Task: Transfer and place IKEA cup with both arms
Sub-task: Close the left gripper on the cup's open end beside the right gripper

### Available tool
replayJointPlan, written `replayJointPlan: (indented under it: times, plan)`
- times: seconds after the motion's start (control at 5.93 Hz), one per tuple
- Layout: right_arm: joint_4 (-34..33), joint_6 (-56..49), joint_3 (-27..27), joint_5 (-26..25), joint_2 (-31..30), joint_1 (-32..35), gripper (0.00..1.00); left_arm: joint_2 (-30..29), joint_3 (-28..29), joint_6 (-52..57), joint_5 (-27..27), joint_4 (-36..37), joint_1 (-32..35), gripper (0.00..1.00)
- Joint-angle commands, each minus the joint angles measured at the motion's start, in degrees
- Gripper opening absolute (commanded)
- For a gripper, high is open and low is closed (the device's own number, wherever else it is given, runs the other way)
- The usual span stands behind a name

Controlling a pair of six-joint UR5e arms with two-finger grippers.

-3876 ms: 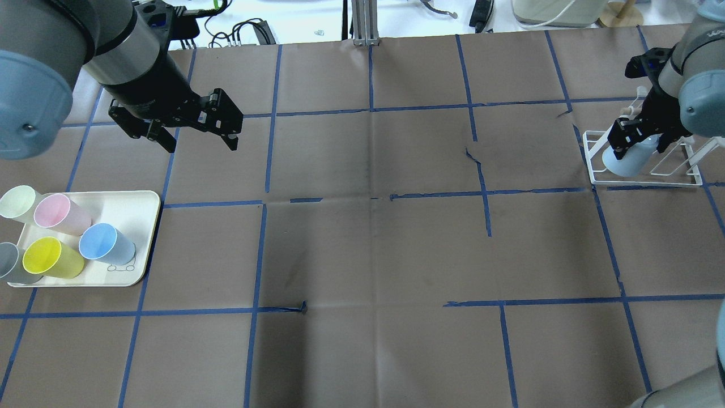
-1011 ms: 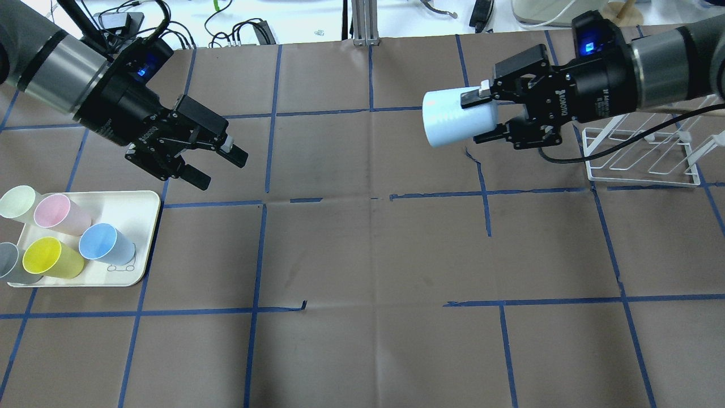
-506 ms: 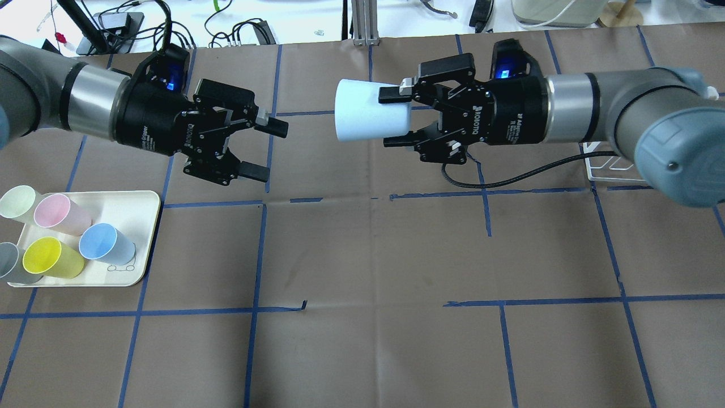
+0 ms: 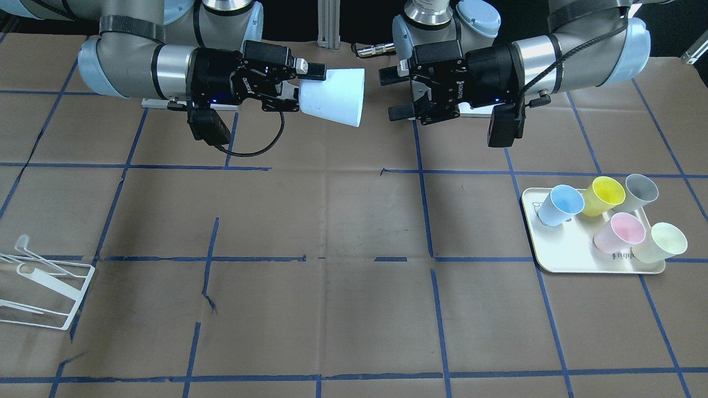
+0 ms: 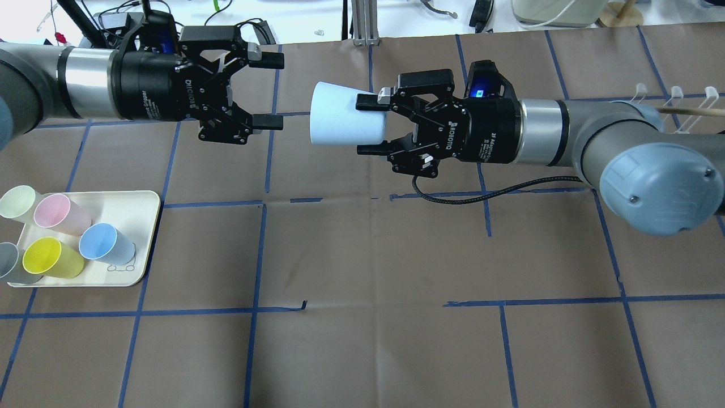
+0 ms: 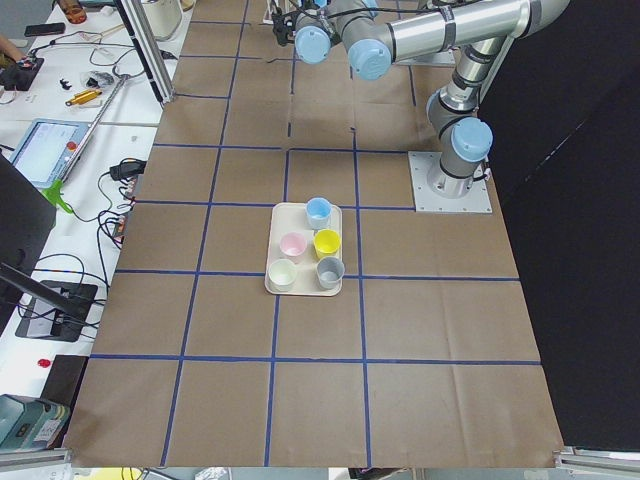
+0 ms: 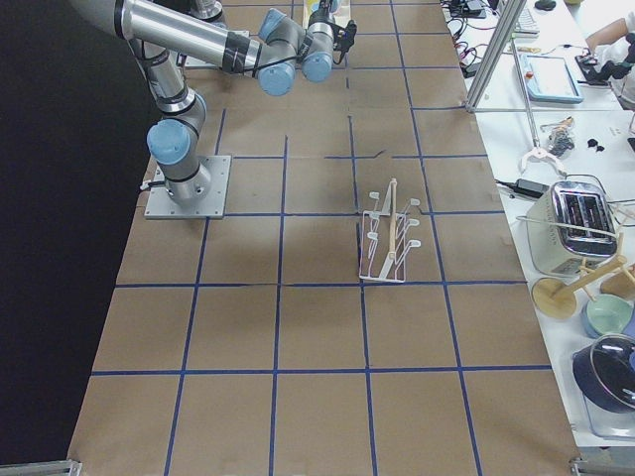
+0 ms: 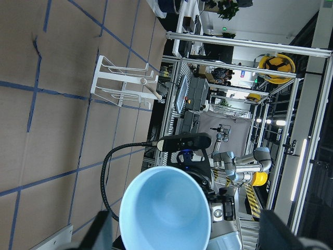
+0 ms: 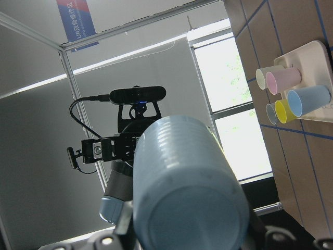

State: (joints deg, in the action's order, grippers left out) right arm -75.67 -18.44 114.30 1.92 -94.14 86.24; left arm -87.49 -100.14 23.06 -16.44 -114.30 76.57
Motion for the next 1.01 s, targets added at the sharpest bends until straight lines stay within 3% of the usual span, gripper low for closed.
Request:
replayJointPlan:
  times: [0.0, 0.51, 0.67, 0.84]
  plan:
    - [-0.09, -0.01, 0.05, 0.19, 0.01, 0.16, 0.39, -0.66, 0.38, -0.3, 0.18, 0.21, 2.34, 0.98]
    - [-0.18, -0.01, 0.05, 0.37, 0.01, 0.16, 0.39, -0.58, 0.47, -0.56, 0.18, 1.18, 6.32, 0.98]
    - [-0.35, -0.01, 0.05, 0.37, 0.01, 0.16, 0.39, -0.4, 0.47, -0.13, -0.34, 1.27, 5.97, 0.9]
    - [-0.44, -0.01, 0.05, 0.37, 0.01, 0.16, 0.39, -0.23, 0.55, -0.47, -0.17, 1.44, 5.88, 0.56]
